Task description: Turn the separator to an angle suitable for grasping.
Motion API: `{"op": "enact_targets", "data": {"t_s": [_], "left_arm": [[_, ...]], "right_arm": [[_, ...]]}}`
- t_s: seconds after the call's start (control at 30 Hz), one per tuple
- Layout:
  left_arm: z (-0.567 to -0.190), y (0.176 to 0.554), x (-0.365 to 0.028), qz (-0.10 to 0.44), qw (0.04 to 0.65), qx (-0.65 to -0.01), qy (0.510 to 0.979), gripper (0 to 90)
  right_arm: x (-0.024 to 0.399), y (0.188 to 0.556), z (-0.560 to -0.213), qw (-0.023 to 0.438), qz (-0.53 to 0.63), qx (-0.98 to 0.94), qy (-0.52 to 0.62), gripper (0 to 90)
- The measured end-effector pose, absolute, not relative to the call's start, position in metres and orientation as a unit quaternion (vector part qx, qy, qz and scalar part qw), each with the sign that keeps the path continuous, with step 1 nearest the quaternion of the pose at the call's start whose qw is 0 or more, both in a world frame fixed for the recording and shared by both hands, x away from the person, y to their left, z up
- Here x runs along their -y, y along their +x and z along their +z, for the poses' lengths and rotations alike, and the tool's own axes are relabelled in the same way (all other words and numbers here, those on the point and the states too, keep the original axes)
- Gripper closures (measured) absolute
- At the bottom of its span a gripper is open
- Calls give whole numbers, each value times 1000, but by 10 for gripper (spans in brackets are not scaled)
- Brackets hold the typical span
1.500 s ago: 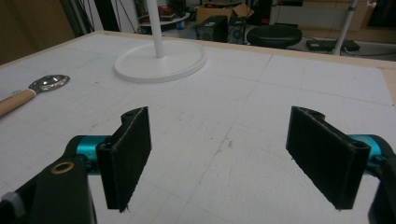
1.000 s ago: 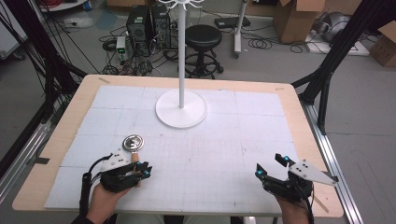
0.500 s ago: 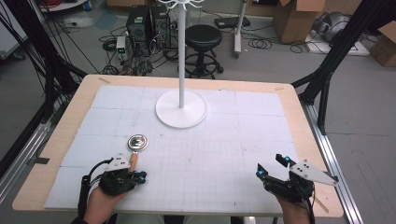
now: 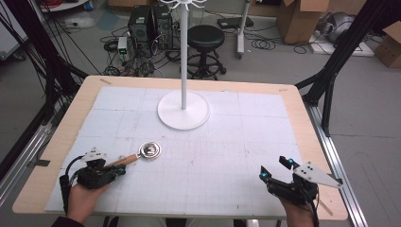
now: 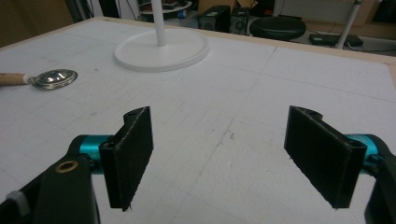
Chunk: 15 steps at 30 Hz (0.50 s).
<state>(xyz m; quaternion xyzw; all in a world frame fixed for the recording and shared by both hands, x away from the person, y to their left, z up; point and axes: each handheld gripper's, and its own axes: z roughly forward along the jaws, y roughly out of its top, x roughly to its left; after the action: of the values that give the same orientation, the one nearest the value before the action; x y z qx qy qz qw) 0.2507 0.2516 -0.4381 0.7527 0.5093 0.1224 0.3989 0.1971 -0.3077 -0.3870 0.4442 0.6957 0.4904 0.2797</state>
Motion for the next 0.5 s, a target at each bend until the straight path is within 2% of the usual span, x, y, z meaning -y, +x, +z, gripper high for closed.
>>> {"op": "enact_targets", "data": {"t_s": [0.33, 0.5], "left_arm": [[-436, 278, -269, 161, 368, -568, 718, 884], [-443, 294, -275, 153, 374, -603, 687, 889]], "right_arm": [[308, 198, -388, 275, 492, -695, 447, 225], [309, 197, -388, 276, 494, -693, 447, 225]]}}
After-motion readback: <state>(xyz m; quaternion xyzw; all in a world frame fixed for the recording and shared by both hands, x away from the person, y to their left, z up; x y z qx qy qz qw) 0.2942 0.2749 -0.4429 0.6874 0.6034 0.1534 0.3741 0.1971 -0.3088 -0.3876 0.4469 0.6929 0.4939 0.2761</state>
